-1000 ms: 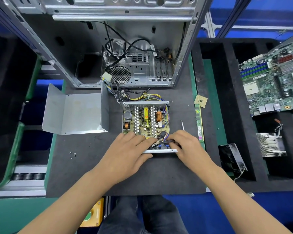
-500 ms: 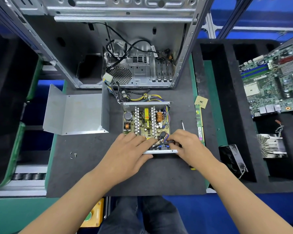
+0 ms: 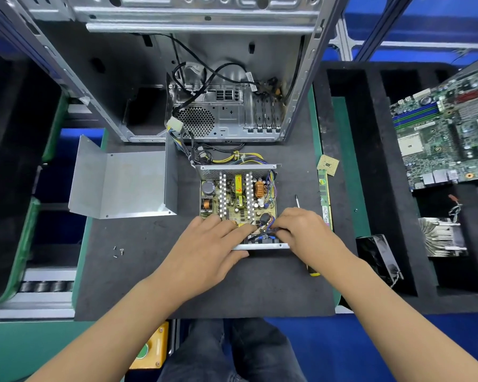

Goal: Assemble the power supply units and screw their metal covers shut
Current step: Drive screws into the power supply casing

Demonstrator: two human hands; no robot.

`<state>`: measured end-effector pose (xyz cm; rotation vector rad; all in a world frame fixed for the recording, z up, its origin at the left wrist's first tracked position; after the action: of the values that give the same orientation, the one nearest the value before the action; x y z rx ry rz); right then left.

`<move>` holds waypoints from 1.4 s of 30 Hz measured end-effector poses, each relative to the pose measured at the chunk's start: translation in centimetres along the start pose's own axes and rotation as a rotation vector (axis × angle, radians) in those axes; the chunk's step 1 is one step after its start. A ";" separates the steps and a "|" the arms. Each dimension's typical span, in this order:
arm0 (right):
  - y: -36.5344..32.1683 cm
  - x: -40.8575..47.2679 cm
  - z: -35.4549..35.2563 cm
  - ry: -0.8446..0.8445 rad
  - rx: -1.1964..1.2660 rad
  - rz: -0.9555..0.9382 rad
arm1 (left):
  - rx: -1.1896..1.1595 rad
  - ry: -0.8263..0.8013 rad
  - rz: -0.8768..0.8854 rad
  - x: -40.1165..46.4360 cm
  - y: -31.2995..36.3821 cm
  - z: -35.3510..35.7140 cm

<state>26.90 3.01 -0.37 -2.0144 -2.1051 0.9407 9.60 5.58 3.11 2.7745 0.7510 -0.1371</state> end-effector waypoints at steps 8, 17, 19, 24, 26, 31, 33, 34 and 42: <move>0.8 -0.5 0.4 0.005 0.258 0.260 | -0.013 0.017 -0.004 0.0 0.0 0.0; 0.9 0.8 -0.4 -0.111 0.308 0.615 | -0.032 0.021 -0.005 -0.2 0.0 -0.1; 0.9 1.1 -0.5 -0.154 0.288 0.668 | -0.040 0.029 -0.003 -0.2 0.0 -0.2; 1.3 1.5 -0.1 -0.190 0.237 0.753 | -0.035 0.055 -0.002 -0.2 -0.1 -0.2; 1.2 1.7 0.0 -0.189 0.210 0.761 | -0.046 0.060 0.003 -0.2 -0.1 0.0; 1.0 1.6 -0.2 -0.206 0.207 0.762 | -0.060 0.080 0.003 -0.2 -0.1 0.0; 1.0 1.3 -0.5 -0.204 0.301 0.730 | -0.076 0.060 -0.002 -0.2 -0.2 0.0; 0.9 1.0 -0.6 -0.227 0.333 0.707 | -0.101 0.036 -0.006 -0.1 -0.3 0.1; 0.1 -2.6 -4.2 0.302 0.315 0.557 | -0.534 0.066 -0.150 -2.1 -3.3 0.2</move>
<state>29.22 2.20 3.89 -2.4139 -1.1782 0.8811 6.18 7.25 2.50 2.2271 0.8640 0.1129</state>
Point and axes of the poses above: each hand's wrist, its own x-axis towards the middle knuckle, its own z-axis out of the palm, y = z × x, the point moved 6 cm from there along x, towards the middle knuckle, and after that the axes turned 7 degrees about -y, right-handed, at the moved point
